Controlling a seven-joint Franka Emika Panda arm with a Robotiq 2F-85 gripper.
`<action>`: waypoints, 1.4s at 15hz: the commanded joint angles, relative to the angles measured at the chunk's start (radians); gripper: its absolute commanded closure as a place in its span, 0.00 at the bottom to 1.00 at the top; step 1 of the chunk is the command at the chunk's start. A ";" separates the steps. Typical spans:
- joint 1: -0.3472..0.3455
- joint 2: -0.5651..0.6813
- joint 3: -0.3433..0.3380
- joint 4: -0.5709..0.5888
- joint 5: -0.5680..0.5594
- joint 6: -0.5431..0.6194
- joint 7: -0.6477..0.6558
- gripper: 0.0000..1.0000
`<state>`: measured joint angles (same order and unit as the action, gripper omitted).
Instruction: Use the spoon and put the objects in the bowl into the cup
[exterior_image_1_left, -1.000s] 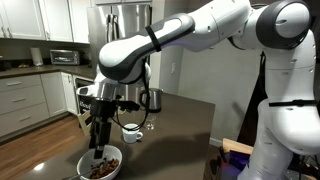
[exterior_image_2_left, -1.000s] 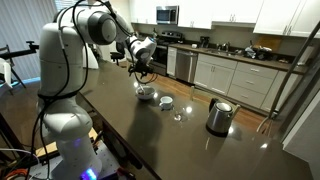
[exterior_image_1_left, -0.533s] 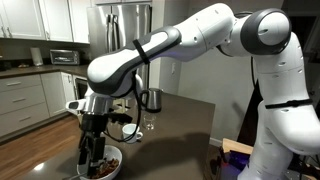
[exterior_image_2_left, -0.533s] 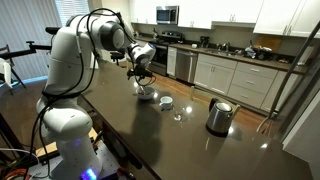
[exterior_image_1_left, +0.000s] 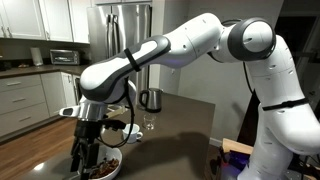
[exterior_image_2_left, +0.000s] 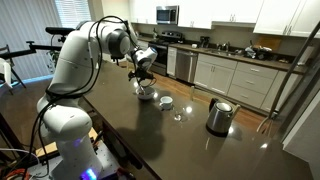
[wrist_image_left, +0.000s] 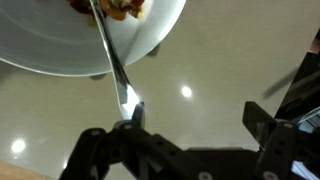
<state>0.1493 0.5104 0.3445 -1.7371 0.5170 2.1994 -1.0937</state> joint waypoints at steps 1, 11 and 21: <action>-0.031 0.039 0.036 0.026 0.046 0.016 -0.056 0.00; -0.036 0.095 0.061 0.025 0.077 -0.001 -0.064 0.00; -0.033 0.080 0.048 0.031 0.048 0.003 -0.044 0.00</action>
<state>0.1307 0.6023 0.3869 -1.7179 0.5637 2.1995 -1.1173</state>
